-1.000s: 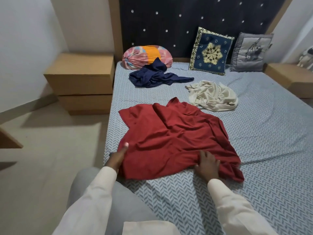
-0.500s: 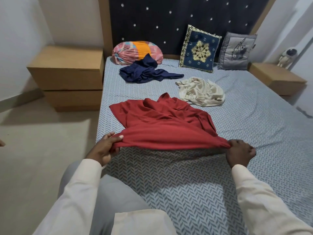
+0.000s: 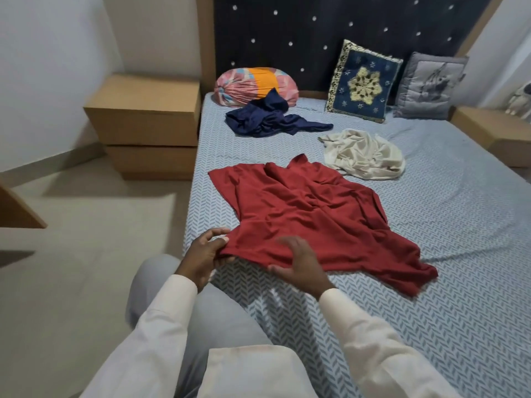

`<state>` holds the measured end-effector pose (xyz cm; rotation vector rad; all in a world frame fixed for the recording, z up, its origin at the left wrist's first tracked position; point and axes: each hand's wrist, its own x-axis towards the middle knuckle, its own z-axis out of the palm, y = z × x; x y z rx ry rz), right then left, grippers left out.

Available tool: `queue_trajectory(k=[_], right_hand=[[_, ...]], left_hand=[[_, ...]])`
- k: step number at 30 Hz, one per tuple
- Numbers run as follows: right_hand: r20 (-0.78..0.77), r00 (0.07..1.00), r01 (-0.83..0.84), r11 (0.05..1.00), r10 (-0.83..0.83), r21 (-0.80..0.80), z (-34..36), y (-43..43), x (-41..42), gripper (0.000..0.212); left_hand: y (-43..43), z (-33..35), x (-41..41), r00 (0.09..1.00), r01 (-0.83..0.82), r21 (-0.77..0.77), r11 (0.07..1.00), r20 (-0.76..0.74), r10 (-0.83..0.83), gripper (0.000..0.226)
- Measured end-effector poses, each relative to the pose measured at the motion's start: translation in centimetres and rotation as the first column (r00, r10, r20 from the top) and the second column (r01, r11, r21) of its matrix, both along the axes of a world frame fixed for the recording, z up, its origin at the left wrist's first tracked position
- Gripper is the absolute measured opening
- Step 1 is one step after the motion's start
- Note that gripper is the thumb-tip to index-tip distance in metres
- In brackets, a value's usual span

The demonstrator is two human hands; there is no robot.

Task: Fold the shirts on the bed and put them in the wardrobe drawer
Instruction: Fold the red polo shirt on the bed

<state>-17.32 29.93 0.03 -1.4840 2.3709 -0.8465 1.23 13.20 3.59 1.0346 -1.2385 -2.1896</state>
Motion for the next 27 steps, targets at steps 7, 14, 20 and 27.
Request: queue_trajectory(k=[7, 14, 20, 27], right_hand=[[0.155, 0.985, -0.034, 0.966, 0.076, -0.258, 0.6, -6.5, 6.0, 0.031], [0.200, 0.974, -0.054, 0.970, 0.103, -0.237, 2.4, -7.3, 4.6, 0.024], [0.142, 0.989, 0.000, 0.984, 0.026, -0.180, 2.7, -7.2, 3.3, 0.021], [0.138, 0.990, 0.039, 0.980, -0.012, -0.195, 3.2, -4.8, 0.9, 0.009]], left_hand=[[0.4, 0.6, 0.9, 0.998, 0.016, -0.011, 1.000, -0.068, -0.017, 0.030], [0.6, -0.1, 0.5, 0.994, -0.020, -0.569, 0.822, 0.079, 0.079, 0.041], [-1.3, 0.9, -0.5, 0.954, 0.297, -0.862, 0.410, 0.281, -0.101, 0.042], [-2.1, 3.9, -1.8, 0.890, 0.455, -0.824, 0.338, 0.424, -0.165, 0.049]])
